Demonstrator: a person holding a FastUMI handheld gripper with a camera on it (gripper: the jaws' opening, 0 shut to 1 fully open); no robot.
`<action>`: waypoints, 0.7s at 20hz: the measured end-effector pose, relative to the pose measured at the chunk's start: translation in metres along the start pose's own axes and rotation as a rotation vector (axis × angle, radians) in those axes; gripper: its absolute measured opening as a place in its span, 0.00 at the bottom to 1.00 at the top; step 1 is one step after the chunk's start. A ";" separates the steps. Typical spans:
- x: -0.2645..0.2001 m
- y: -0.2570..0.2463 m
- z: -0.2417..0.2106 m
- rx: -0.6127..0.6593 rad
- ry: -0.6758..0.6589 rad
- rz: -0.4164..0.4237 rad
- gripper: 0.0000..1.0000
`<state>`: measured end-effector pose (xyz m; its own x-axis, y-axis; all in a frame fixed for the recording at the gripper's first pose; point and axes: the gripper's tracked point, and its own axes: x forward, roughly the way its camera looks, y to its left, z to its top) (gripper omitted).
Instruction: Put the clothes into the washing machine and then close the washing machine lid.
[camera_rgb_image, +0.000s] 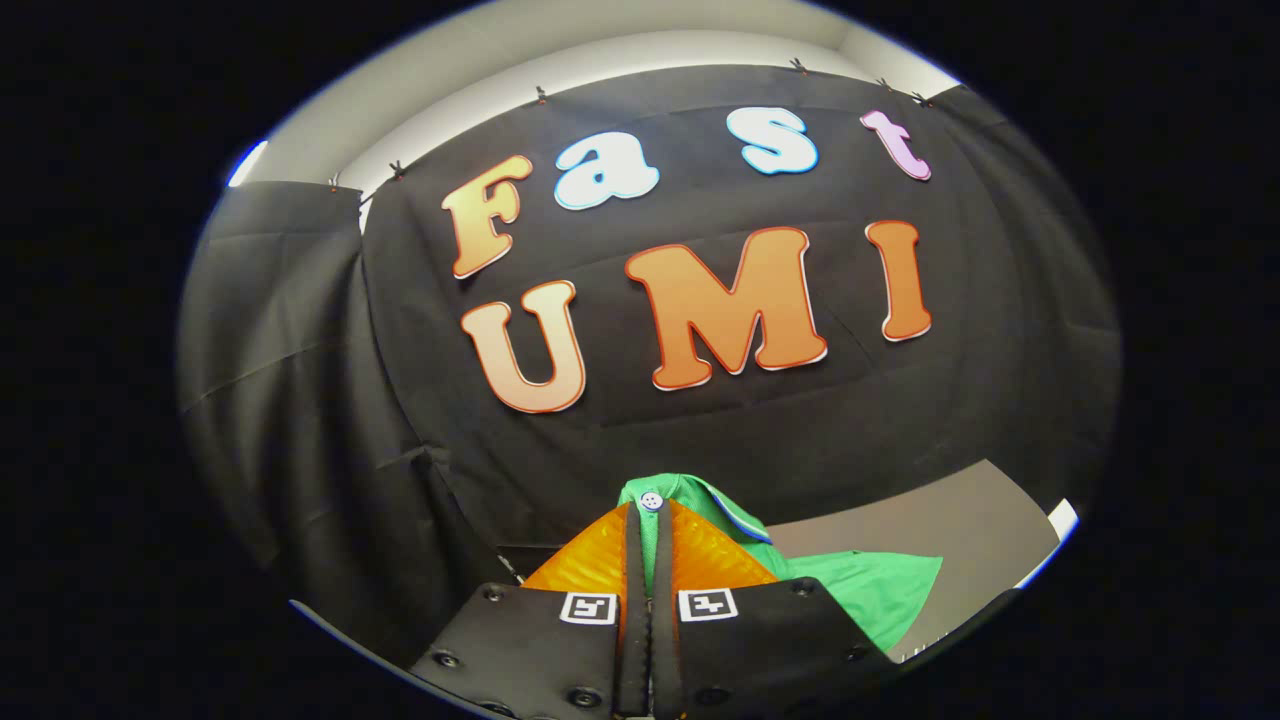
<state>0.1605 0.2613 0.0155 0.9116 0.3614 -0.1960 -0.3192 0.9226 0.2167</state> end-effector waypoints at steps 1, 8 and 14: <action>0.001 0.008 0.002 -0.014 -0.003 0.016 0.09; 0.022 0.064 -0.001 -0.042 -0.019 0.119 0.09; 0.043 0.100 -0.024 -0.049 0.018 0.201 0.09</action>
<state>0.1619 0.3723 0.0062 0.8236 0.5408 -0.1708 -0.5069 0.8370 0.2061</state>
